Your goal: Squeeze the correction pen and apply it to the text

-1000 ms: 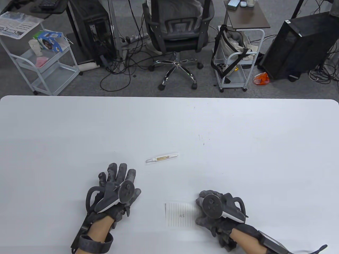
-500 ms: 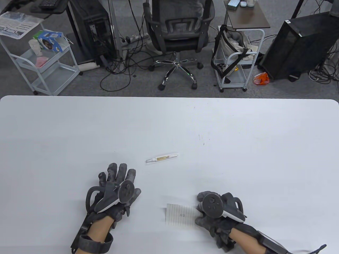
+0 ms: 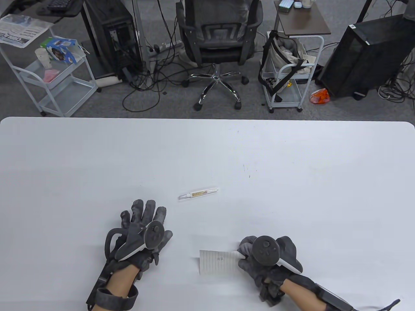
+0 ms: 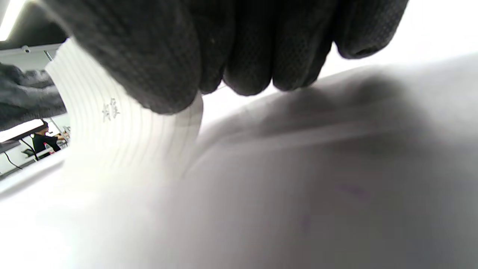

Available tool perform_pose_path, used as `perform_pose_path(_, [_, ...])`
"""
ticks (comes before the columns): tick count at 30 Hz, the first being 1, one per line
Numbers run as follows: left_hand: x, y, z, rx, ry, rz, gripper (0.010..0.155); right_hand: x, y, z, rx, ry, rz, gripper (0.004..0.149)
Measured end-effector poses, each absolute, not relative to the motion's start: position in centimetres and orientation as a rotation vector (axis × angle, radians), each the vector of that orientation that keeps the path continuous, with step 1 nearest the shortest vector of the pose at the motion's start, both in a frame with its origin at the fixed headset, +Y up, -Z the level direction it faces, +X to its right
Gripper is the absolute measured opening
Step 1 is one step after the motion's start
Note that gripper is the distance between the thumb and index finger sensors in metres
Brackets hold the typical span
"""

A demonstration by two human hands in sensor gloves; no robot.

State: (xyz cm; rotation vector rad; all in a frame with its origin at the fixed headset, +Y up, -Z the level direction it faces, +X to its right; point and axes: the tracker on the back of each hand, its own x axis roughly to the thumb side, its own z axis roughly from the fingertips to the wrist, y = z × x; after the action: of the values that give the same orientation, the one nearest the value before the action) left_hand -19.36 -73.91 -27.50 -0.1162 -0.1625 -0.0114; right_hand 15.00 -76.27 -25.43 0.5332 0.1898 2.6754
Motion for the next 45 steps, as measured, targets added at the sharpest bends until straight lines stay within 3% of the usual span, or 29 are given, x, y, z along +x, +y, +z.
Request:
perform_pose_path(16, [-19.4, -74.0, -27.5, -0.104, -0.164, -0.006, 0.079, 17.0, -71.6, -26.7, 0.439, 0.094, 2.501, 0.038])
perform_pose_path(23, [-19.6, -74.0, -27.5, -0.099, -0.159, -0.001, 0.079, 17.1, -67.8, -29.3, 0.327, 0.100, 2.408, 0.038])
perform_pose_path(30, [-19.6, -73.7, -27.4, -0.078, -0.172, 0.008, 0.079, 14.5, -64.6, -32.3, 0.336, 0.111, 2.521, 0.038])
perform_pose_path(35, [-19.5, -73.8, -27.5, -0.066, -0.183, 0.005, 0.079, 11.9, -66.0, -35.7, 0.308, 0.373, 2.619, 0.038])
perform_pose_path(42, [-19.5, -73.9, -27.5, -0.069, -0.191, 0.012, 0.079, 9.0, -72.0, -39.3, 0.154, 0.683, 2.755, 0.039])
perform_pose_path(45, [-19.4, -74.1, -27.6, -0.080, -0.192, 0.008, 0.079, 8.3, -74.0, -39.8, 0.058, 0.696, 2.833, 0.039])
